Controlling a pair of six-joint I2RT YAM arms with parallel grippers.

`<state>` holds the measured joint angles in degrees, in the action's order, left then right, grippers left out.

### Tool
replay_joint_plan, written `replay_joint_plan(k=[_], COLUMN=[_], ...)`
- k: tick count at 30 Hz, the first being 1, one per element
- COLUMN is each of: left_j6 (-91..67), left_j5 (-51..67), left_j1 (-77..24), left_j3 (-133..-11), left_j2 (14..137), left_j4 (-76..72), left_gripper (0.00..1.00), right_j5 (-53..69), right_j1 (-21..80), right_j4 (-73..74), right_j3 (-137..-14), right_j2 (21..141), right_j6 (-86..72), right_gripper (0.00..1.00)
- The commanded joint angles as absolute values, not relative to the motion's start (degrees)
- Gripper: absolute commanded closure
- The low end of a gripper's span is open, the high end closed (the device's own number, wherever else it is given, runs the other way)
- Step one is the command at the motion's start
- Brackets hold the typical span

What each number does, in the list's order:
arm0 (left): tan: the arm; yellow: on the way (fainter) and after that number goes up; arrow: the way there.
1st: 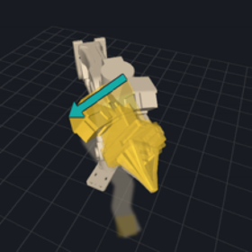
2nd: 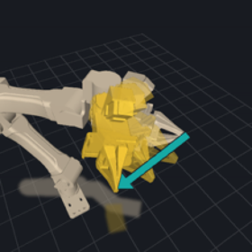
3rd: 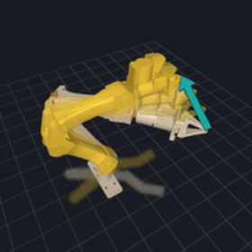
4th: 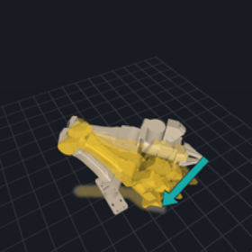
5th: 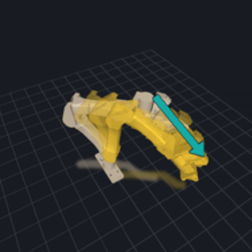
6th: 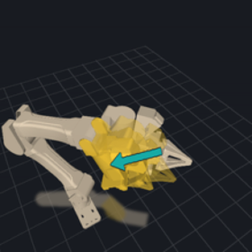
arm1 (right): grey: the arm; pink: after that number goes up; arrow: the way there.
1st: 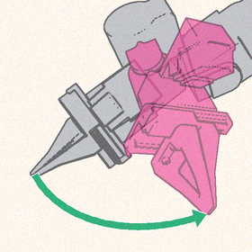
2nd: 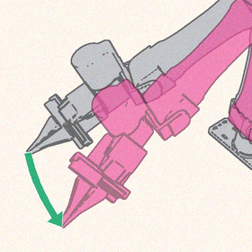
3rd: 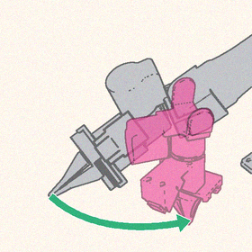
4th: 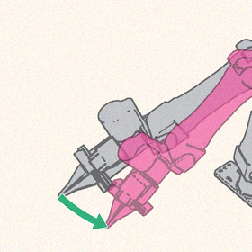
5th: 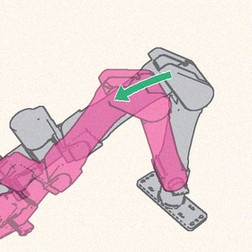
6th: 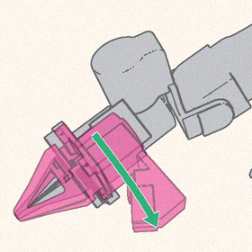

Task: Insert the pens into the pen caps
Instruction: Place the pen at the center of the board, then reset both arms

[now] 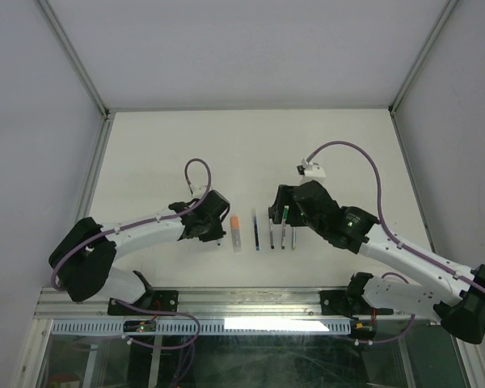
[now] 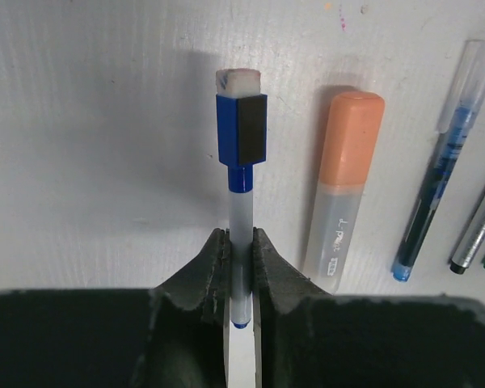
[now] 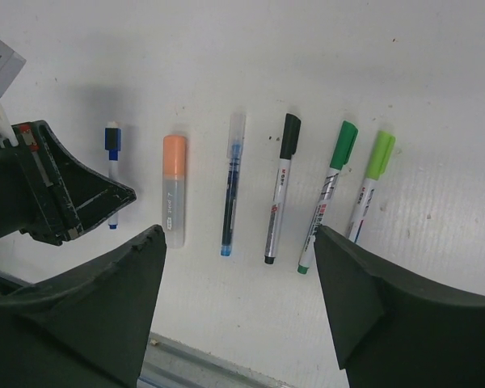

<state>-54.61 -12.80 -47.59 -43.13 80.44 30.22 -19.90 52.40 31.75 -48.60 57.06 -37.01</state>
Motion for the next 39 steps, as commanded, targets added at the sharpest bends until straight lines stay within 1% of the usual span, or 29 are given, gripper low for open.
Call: replay_joint_plan(k=[1,7,14,16,18,21,22,26,29,31,33,34,36,39], left_j6=[-56.6,-56.8,-55.9,-55.8,-54.7,-51.0,-48.8,-41.8,-38.5,-36.7,-34.6,-33.8,-32.4,-30.3], left_j5=[-15.3,-15.3,-16.3,-17.6,-19.3,-22.0,-22.8,-25.1,-24.4,-23.4,-22.9,-23.0,-24.7,-27.2], left_j1=[-48.0,-48.0,-48.0,-48.0,-48.1,-48.1,-48.0,-46.9,-43.7,-40.7,-37.9,-36.9,-36.2,-36.2], left_j3=[-42.8,-41.5,-40.9,-41.2,-42.0,-43.4,-43.4,-42.1,-42.2,-42.6,-43.0,-43.3,-44.0,-44.9], left_j2=[81.5,84.7,82.8,81.3,78.4,73.3,71.3,62.5,58.1,55.6,52.3,50.4,46.4,40.1], left_j4=[29.3,29.0,29.9,31.2,32.3,31.9,30.8,24.7,22.6,22.4,22.4,22.5,23.1,24.3], left_gripper=[0.89,0.83,0.72,0.69,0.65,0.57,0.55,0.41,0.25,0.17,0.03,0.01,0.01,0.01], right_j5=[-21.9,-22.8,-23.3,-23.9,-24.8,-25.2,-26.0,-30.8,-24.7,-18.2,-12.2,-9.7,-7.0,-6.0], right_j1=[52.1,51.8,51.4,51.5,51.4,51.4,51.3,49.1,42.9,37.4,32.1,30.2,27.0,26.1], right_j4=[31.0,31.5,32.4,32.9,31.7,30.2,30.4,32.9,32.2,29.6,27.8,26.5,24.0,22.1], right_j3=[-48.5,-49.0,-50.3,-51.3,-51.6,-51.7,-52.1,-54.6,-55.7,-55.0,-54.3,-53.7,-52.0,-50.5], right_j2=[55.2,54.9,55.3,55.8,55.8,56.0,56.3,57.8,57.0,55.1,52.9,51.4,47.7,41.6], right_j6=[-37.5,-37.7,-37.9,-37.9,-36.8,-31.4,-29.5,-26.5,-25.0,-24.1,-23.2,-22.7,-21.4,-19.6], right_gripper=[0.24,0.23,0.21,0.19,0.14,0.02,0.01,0.00,0.01,0.00,0.01,0.00,0.00,0.01])
